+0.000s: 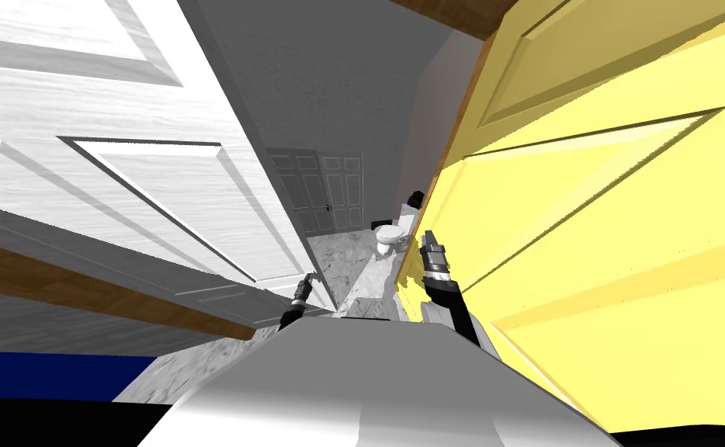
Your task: Pull the door open
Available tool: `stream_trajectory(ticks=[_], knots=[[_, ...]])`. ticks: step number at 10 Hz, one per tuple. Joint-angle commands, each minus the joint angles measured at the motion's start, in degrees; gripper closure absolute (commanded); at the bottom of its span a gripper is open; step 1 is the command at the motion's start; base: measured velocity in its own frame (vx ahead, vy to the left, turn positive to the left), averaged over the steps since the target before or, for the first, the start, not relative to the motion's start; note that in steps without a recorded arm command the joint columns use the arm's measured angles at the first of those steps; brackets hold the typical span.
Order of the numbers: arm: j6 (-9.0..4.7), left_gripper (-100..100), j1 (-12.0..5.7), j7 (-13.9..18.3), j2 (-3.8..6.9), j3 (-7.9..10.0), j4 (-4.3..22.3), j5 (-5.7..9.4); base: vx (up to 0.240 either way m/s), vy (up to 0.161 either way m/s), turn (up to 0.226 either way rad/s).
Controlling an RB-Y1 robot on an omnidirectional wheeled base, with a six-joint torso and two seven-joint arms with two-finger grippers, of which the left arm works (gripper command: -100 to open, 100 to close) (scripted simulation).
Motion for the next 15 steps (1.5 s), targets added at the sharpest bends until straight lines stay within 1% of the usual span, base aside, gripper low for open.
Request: stream_trajectory(ticks=[1,3,5,6,7,14,15], knots=[[-0.88,100,1.17,0.9,0.57,-0.64,-0.3,-0.32,-0.199,0.013,-0.094],[-2.27,100,2.43,2.4,1.75,-1.83,-0.6,-0.89,-0.233,0.036,-0.145],[-3.19,100,3.25,3.4,2.51,-2.61,-0.8,-1.27,-0.213,0.04,-0.106],[-2.62,100,3.09,3.0,2.19,-2.43,-0.8,-1.19,-0.099,0.017,-0.025],[-4.0,100,4.19,3.9,2.83,-3.16,-0.7,-1.6,-0.141,0.027,-0.104],[-10.66,100,8.83,7.8,6.47,-5.86,-0.9,-3.26,-0.211,0.049,-0.128],[-9.8,100,8.43,7.2,6.06,-5.62,-0.9,-3.13,-0.104,0.011,-0.015]])
